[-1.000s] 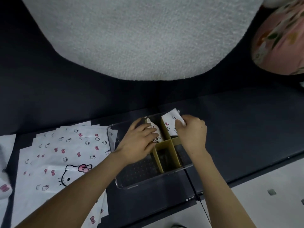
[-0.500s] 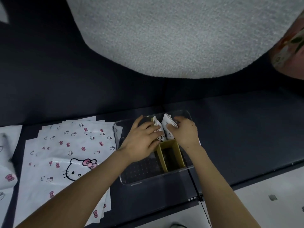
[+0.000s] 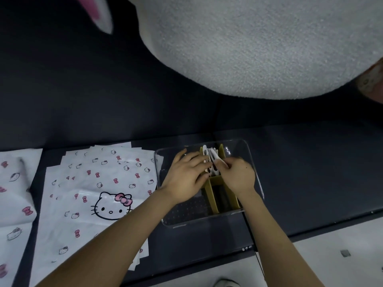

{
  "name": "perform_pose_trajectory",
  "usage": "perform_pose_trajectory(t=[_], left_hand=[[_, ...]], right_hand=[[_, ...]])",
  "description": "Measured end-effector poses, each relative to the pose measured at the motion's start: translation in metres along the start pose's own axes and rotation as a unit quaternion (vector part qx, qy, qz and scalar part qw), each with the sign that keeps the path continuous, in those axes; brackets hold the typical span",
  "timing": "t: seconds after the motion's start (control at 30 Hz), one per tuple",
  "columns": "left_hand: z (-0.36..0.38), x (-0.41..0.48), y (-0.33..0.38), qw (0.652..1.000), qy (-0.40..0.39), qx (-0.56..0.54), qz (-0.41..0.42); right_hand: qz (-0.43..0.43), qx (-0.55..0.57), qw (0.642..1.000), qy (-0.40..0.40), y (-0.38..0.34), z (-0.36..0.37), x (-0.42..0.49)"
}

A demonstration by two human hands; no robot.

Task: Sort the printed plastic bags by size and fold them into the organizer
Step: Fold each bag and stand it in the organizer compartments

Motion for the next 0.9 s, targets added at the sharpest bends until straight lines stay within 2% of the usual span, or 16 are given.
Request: perform_pose_trajectory(t=[0.07,0.17,0.23,0.33,0.43,0.6,0.67,0.73,0.83,0.9], left_hand=[[-0.009,-0.01,-0.003,1.0,0.008,-0.014,-0.01],[-0.037,-0.042,-0.012,0.997,0.056,-0.033,-0.037],[-0.059,-0.079,-0.026,0.993,0.09,-0.024,-0.075],[-0.074,-0.158,-0.06,0.981,0.089,0.004,-0.171],[-0.079,-0.24,-0.089,0.967,0.049,0.021,-0.248],[-0.099,-0.322,-0.114,0.938,0.049,0.046,-0.341],[-0.101,-0.337,-0.117,0.936,0.033,0.045,-0.348],[-0.101,-0.347,-0.118,0.936,0.022,0.021,-0.35],[-0.108,-0.354,-0.114,0.927,0.065,-0.04,-0.366],[-0.117,-0.354,-0.11,0.906,0.108,-0.102,-0.396]], right_hand=[[0.0,-0.018,0.999,0.043,-0.003,-0.008,-0.007],[-0.038,-0.009,0.98,0.194,-0.033,-0.037,-0.041],[-0.094,0.034,0.97,0.222,-0.067,-0.041,-0.073],[-0.21,0.085,0.968,0.113,-0.122,-0.003,-0.123],[-0.297,0.057,0.953,-0.007,-0.158,0.06,-0.169],[-0.277,-0.164,0.934,-0.157,-0.159,0.159,-0.192],[-0.279,-0.182,0.927,-0.171,-0.154,0.174,-0.197],[-0.297,-0.171,0.928,-0.143,-0.155,0.172,-0.203],[-0.291,-0.136,0.938,-0.128,-0.153,0.161,-0.213],[-0.275,-0.059,0.951,-0.128,-0.151,0.151,-0.221]])
Point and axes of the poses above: each hand's wrist, its own x-axis towards the middle knuckle, its own z-axis out of the palm, y = z × x, the point moved 7 cm from there along x, towards the middle knuckle, and after that the axes turned 3 degrees about z, right-handed, at the moved point
